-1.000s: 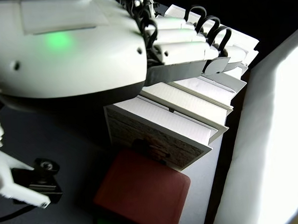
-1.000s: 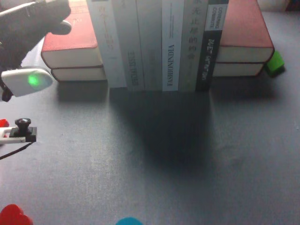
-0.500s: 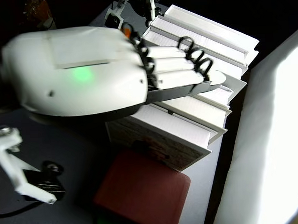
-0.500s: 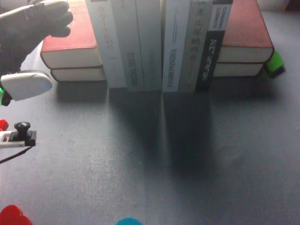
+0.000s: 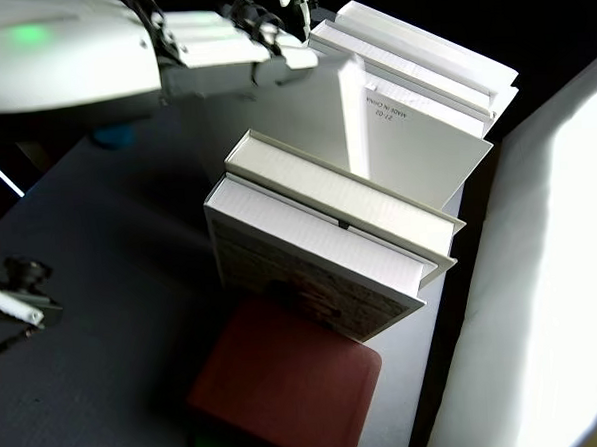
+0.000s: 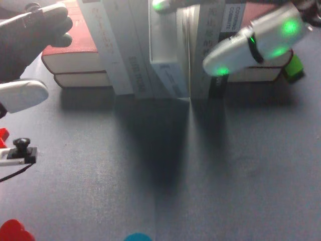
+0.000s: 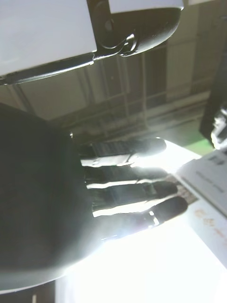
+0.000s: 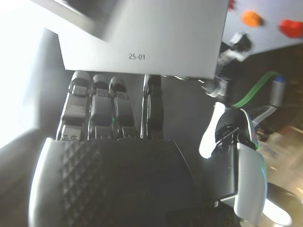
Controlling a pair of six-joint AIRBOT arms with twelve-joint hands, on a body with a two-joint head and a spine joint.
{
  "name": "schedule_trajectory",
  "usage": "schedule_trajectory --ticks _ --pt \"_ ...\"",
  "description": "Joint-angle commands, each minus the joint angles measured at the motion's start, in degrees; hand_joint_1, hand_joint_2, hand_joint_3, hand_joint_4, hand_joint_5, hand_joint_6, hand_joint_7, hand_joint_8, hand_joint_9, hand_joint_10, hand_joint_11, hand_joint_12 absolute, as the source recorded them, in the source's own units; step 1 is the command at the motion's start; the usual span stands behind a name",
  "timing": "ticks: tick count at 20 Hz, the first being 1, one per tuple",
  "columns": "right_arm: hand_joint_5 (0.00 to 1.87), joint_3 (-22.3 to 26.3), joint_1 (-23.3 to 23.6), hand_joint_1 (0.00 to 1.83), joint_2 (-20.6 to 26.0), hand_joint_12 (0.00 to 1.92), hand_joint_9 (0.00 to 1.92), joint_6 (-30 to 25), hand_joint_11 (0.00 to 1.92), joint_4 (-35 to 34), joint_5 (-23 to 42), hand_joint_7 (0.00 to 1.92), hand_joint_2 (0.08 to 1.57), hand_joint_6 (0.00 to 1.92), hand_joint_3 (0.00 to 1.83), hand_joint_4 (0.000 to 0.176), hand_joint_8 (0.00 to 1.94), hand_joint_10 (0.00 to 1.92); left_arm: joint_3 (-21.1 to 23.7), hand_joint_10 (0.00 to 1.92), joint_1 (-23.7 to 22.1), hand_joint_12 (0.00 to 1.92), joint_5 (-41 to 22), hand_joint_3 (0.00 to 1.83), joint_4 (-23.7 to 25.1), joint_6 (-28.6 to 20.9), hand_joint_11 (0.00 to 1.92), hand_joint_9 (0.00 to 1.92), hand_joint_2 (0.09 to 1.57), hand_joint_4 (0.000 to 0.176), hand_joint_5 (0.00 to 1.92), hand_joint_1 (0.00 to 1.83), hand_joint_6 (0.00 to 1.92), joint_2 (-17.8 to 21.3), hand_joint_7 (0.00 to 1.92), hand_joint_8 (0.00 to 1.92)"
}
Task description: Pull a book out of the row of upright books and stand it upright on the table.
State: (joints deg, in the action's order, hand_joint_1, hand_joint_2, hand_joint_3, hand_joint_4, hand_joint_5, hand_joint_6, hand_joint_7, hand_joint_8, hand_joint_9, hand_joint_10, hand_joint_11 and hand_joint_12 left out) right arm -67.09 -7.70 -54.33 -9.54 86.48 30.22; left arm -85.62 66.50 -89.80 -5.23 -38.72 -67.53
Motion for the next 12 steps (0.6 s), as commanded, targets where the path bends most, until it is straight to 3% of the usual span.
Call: schedule_trajectory --ticks 1,2,3,5,12 --pt "0.17 0.5 0.4 0.00 0.4 0.00 0.00 -0.5 0.00 -2.4 1.0 0.00 1.04 0.00 0.00 0.166 0.00 0.00 0.3 0.01 -0.2 1.16 -6.7 0.00 -2.3 -0.6 0.00 0.34 0.85 0.008 0.53 0.99 0.01 -0.2 0.33 0.00" --pt "0.21 1.6 0.3 0.00 1.5 0.00 0.00 -0.8 0.00 -1.7 1.1 0.00 1.07 0.02 0.01 0.154 0.00 0.00 0.5 0.01 0.2 1.14 -6.9 0.00 -2.6 -0.6 0.00 0.35 0.84 0.015 0.54 0.99 0.00 -0.1 0.34 0.00" --pt "0.24 2.3 0.3 0.00 2.3 0.00 0.00 -0.8 0.00 -1.7 1.1 0.00 1.06 0.03 0.01 0.153 0.00 0.00 0.5 0.01 0.4 1.12 -7.0 0.00 -2.7 -0.6 0.00 0.35 0.83 0.015 0.54 1.00 0.00 -0.1 0.34 0.00" --pt "0.31 3.1 0.3 0.00 3.3 0.00 0.00 -0.8 0.00 -1.7 1.3 0.00 1.06 0.02 0.01 0.173 0.00 0.00 0.6 0.01 0.5 1.16 -7.0 0.00 -2.8 -0.6 0.00 0.38 0.81 0.002 0.55 0.99 0.00 -0.2 0.36 0.00" --pt "0.38 5.2 -0.8 0.00 5.9 0.00 0.00 -2.4 0.00 -3.4 3.7 0.00 1.06 0.04 0.00 0.176 0.00 0.00 1.0 0.00 1.7 1.16 -7.7 0.00 -4.0 -0.6 0.00 0.36 0.82 0.000 0.56 0.99 0.00 -0.6 0.35 0.00"
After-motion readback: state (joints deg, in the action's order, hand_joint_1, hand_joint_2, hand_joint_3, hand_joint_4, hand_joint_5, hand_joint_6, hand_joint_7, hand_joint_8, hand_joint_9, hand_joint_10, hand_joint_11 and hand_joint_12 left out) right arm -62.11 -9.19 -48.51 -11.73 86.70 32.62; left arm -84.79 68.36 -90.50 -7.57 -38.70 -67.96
